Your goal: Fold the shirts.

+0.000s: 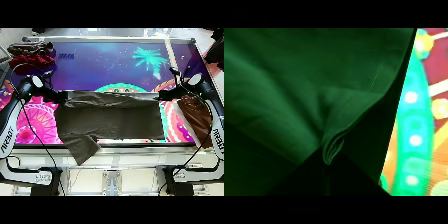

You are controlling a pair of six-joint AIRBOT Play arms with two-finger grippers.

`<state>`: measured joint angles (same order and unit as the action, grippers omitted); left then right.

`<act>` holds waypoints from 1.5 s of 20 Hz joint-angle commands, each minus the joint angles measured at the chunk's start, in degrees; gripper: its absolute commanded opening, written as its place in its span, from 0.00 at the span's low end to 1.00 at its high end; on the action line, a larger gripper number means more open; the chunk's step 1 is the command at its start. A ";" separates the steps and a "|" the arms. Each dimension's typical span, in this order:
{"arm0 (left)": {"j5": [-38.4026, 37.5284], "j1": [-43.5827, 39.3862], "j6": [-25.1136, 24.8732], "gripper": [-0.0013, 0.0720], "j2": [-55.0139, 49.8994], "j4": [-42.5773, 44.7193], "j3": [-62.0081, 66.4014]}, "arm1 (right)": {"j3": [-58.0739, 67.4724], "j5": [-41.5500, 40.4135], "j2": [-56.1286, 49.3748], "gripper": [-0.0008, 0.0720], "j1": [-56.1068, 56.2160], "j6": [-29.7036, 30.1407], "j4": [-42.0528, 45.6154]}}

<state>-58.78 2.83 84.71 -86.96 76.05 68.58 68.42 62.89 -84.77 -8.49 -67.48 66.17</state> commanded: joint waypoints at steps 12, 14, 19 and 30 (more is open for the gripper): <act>4.22 -0.35 4.07 0.03 0.00 9.22 -4.07 | -5.79 -11.26 -5.38 0.02 0.09 0.00 -0.37; 4.42 -0.35 4.04 0.03 0.00 9.25 -4.07 | -5.79 -11.30 -5.40 0.02 0.09 0.00 -0.31; 3.65 -0.35 4.07 0.03 0.02 9.18 -4.13 | -5.79 -7.52 -5.38 0.03 0.09 -2.10 0.28; -6.73 7.08 10.14 0.97 40.83 5.70 -19.06 | 1.75 13.18 18.16 0.35 -7.91 -4.02 11.45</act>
<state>-60.47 6.61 89.93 -60.38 80.55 58.19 69.43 73.19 -73.65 -12.75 -70.59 73.76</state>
